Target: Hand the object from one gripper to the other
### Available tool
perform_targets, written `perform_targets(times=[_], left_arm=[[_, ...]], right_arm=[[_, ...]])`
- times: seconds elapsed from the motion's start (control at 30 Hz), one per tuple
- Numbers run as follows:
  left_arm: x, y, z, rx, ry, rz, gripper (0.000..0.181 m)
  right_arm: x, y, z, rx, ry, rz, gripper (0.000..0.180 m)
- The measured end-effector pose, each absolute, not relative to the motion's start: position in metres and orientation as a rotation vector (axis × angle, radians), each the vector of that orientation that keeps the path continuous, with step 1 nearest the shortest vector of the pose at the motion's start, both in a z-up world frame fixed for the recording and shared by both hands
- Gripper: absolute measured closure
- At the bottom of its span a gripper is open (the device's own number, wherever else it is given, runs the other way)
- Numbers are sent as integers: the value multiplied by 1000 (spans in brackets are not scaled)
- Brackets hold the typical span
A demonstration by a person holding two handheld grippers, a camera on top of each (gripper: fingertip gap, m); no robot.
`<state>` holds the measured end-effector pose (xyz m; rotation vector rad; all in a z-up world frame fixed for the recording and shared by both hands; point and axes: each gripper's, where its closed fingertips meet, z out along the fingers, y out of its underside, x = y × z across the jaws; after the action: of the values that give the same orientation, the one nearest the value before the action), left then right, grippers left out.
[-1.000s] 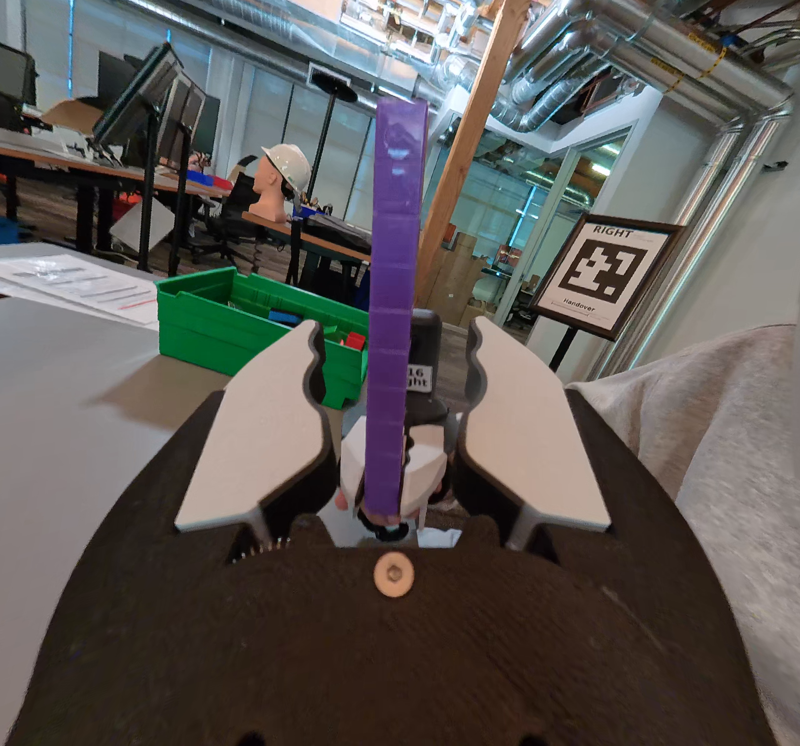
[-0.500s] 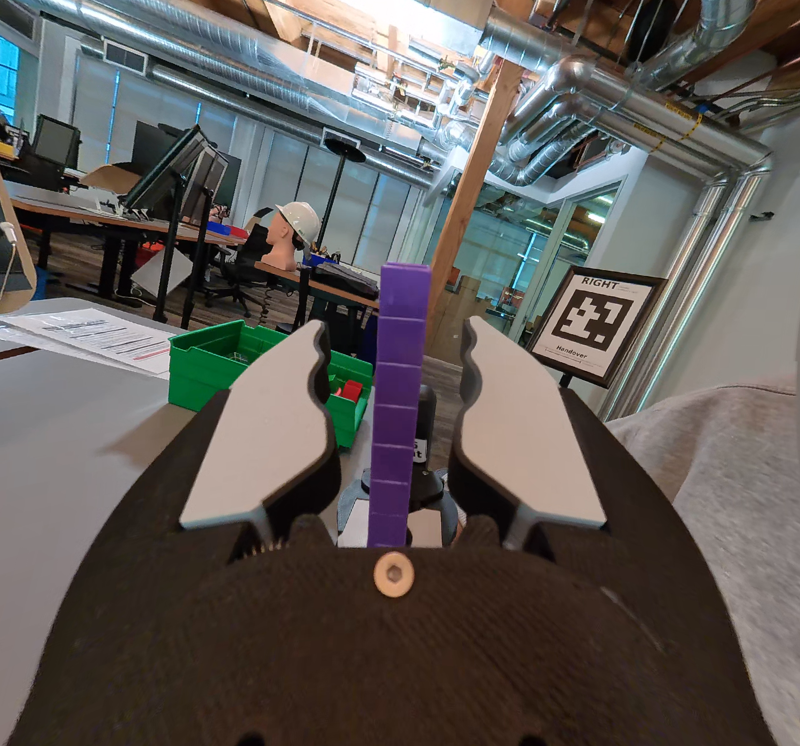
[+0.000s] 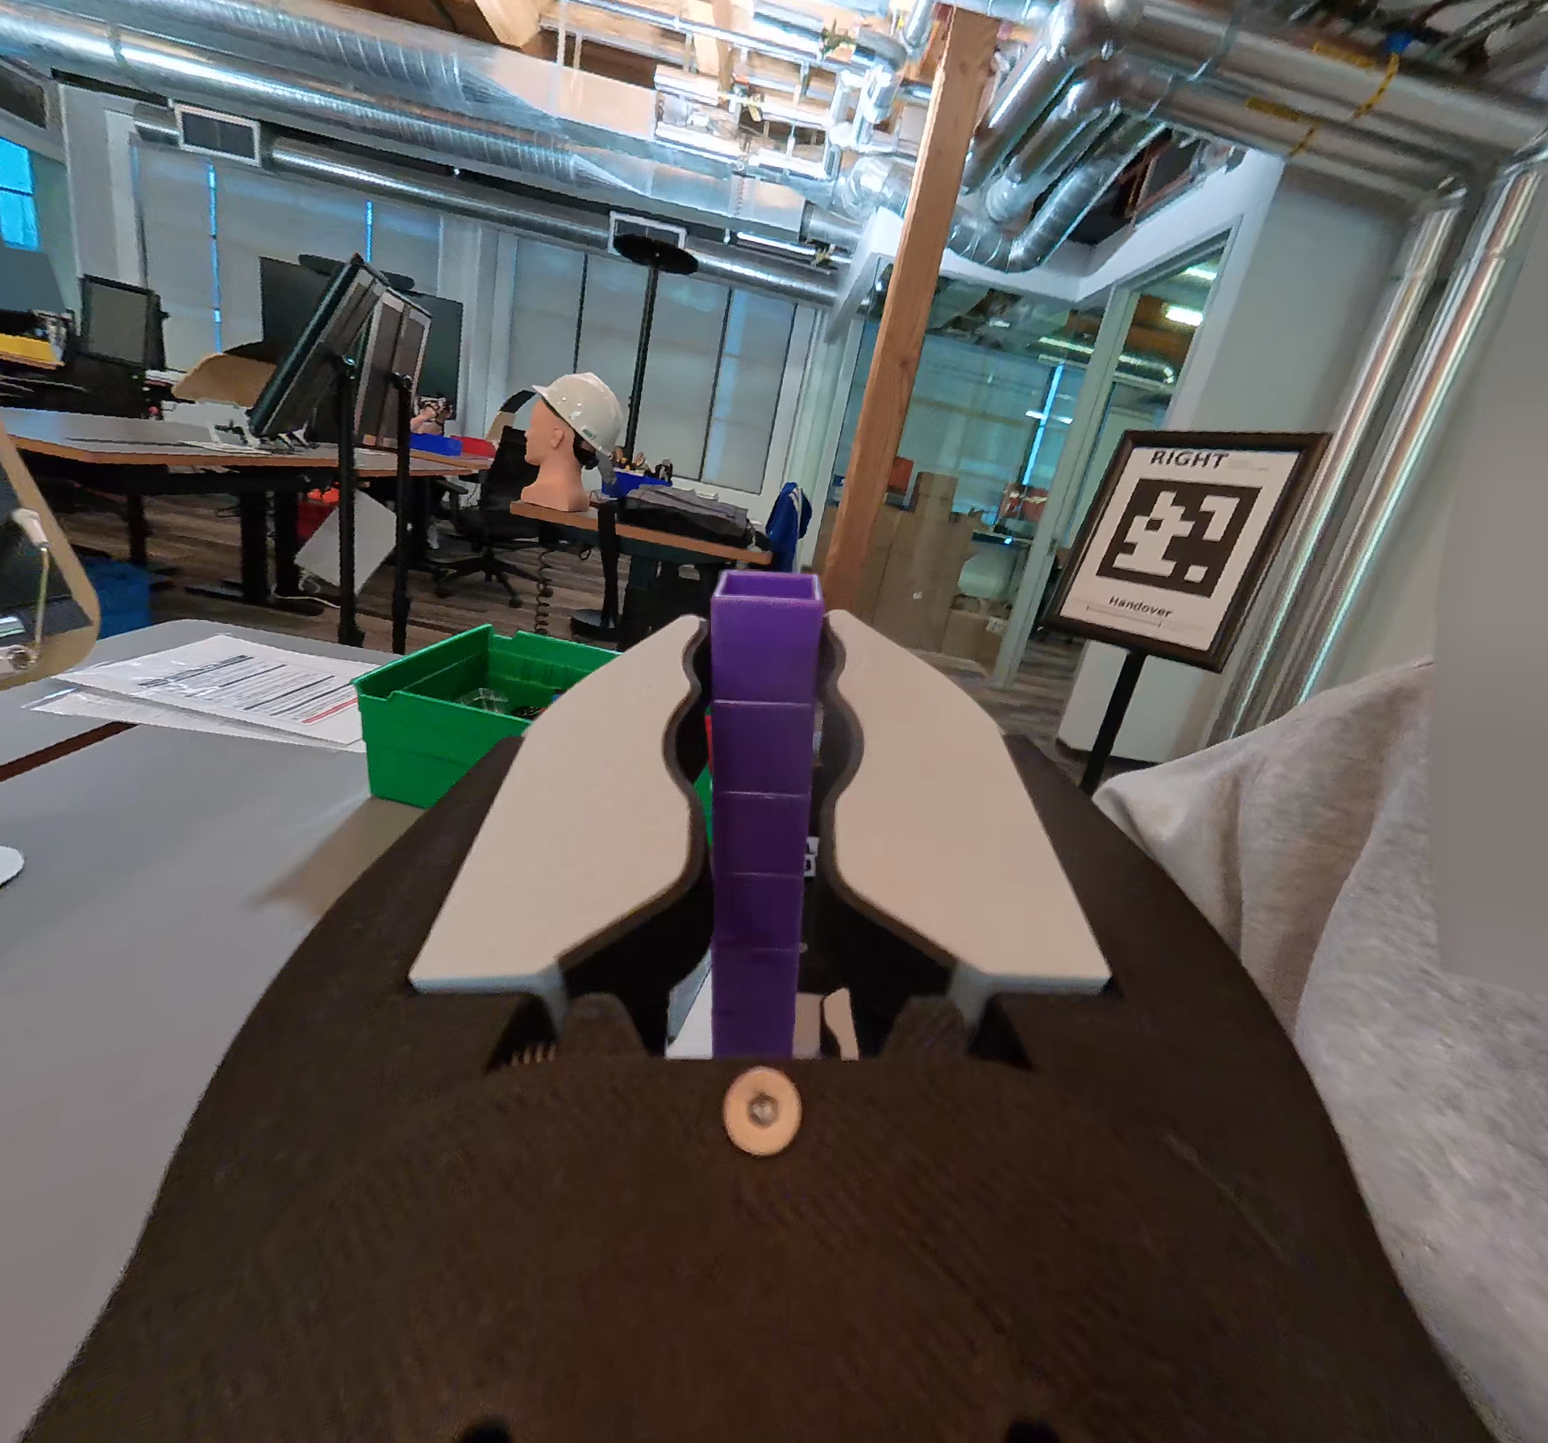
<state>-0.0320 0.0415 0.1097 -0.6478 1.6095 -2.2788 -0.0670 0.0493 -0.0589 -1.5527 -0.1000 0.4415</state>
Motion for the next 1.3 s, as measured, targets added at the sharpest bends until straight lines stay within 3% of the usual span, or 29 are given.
perform_targets(times=[0.1, 0.37, 0.97, 1.23, 1.3], left_arm=[[-32, 40, 106, -631, 1646, -2238, 157], [-34, 40, 99, -609, 1691, -2353, 157], [-72, 1, 74, -325, 1911, -2876, 157], [-71, -4, 71, -330, 1870, -2959, 158], [-71, -4, 71, -335, 1858, -2959, 150]], right_arm=[[-61, 48, -56, -1529, -64, 461, 121], [-43, 37, -38, -1415, 18, 520, 112], [-108, 11, -12, -1267, -201, 1112, 134], [-113, 8, -13, -1272, -247, 1119, 153], [-112, 8, -13, -1271, -243, 1120, 153]])
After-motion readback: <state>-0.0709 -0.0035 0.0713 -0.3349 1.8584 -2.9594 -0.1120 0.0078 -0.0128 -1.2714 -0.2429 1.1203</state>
